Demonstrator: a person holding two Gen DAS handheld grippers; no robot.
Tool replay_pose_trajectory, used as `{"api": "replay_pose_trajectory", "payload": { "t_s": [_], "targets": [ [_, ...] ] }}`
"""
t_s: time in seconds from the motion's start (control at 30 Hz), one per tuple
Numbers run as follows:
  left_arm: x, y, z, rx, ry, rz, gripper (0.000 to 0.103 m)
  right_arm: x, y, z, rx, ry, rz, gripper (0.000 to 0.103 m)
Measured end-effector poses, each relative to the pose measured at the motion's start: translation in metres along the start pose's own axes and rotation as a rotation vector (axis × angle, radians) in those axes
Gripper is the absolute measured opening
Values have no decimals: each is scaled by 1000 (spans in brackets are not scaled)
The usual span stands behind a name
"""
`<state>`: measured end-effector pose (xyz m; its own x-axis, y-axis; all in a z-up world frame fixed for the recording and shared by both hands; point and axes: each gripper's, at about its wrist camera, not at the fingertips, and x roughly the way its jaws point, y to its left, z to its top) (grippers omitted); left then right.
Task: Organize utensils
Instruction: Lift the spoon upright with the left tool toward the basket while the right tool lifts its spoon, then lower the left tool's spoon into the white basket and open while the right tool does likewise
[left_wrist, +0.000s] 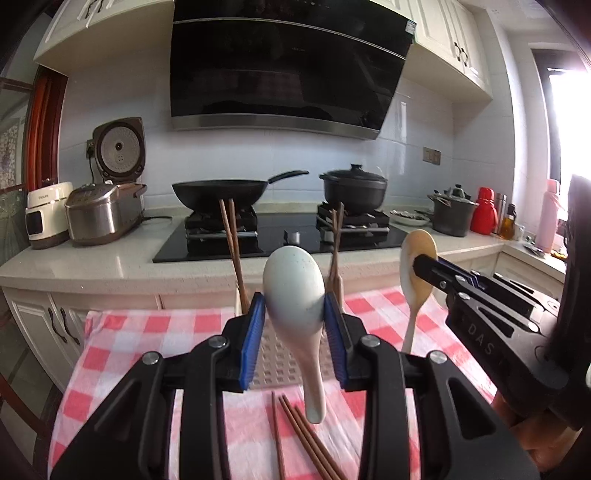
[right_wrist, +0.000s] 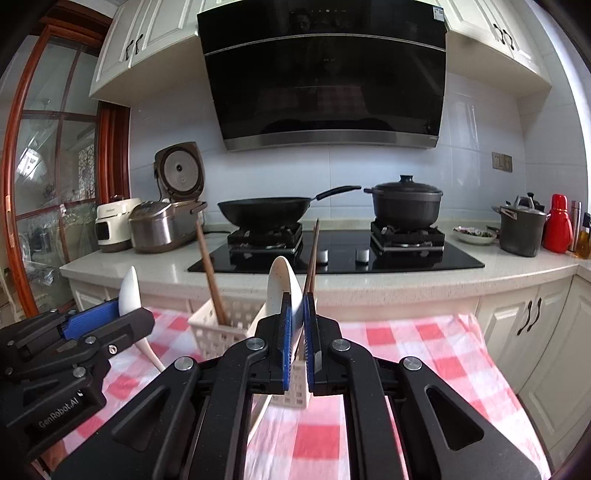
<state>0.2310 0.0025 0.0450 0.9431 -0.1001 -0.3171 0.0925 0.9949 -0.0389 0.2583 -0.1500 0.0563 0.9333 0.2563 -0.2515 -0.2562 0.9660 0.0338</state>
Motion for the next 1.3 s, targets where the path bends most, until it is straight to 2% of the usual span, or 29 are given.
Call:
{"api": "replay_pose_trajectory", "payload": {
  "t_s": [0.27,0.5,0.73,1.1,1.3],
  "targets": [
    [29,13,56,-42,-58,81,32,42,9,23,-78,-59,-65,6],
    [56,18,76,-73,-94,110,32,78,10,34,-72,-91,-111,6],
    [86,24,67,-78,-86,129,32,104,10,20,-37,-87,-121,6],
    [120,38,20,-90,-27,123,32,125,14,-11,-13,-20,-75,7],
    [125,41,1,-79,9,127,32,128,13,-18,3,33,-44,8]
  ]
}}
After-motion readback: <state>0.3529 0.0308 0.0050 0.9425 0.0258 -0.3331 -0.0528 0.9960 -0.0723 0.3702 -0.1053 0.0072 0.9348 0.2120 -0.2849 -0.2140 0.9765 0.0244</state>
